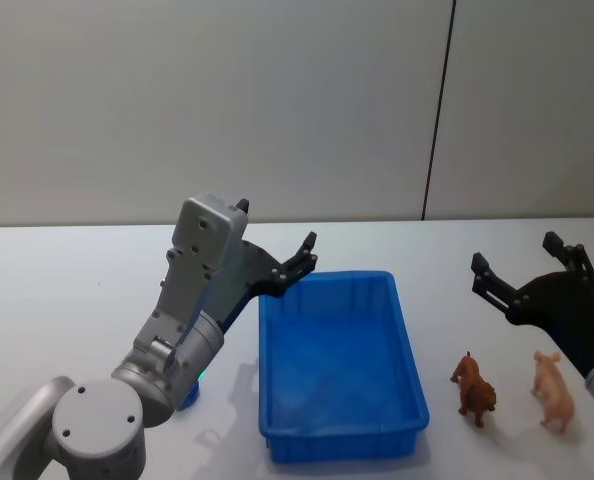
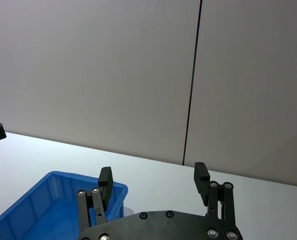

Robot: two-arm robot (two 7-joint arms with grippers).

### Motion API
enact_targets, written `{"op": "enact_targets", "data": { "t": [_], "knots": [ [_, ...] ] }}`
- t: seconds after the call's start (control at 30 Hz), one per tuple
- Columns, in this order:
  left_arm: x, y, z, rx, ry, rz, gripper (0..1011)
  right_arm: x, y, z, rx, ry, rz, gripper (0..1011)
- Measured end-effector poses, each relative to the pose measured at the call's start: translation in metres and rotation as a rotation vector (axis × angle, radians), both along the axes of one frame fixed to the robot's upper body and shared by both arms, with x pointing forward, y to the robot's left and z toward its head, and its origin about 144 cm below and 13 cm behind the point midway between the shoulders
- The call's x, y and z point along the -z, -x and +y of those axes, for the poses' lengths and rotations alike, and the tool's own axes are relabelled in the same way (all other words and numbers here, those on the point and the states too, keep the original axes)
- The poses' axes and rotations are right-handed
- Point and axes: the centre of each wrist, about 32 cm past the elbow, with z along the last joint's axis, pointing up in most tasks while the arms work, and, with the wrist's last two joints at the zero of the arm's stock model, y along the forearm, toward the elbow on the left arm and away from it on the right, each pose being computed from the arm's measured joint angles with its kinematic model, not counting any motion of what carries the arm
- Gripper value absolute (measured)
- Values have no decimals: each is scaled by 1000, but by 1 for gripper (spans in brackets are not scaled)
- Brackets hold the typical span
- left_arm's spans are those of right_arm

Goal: Pick up the two dolls from the table and place them into the box.

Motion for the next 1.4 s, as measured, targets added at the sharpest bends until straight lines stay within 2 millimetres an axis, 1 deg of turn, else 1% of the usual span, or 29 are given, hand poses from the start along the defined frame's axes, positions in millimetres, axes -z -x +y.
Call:
{"op": "enact_targets", "data": {
  "t": [1.23,1.4],
  "knots": [
    [0,0,0,0,0,0,1001,0,0,0,0,0,0,1003],
    [0,2,0,-2,8,16,1001,0,0,0,0,0,0,1003]
  ]
}}
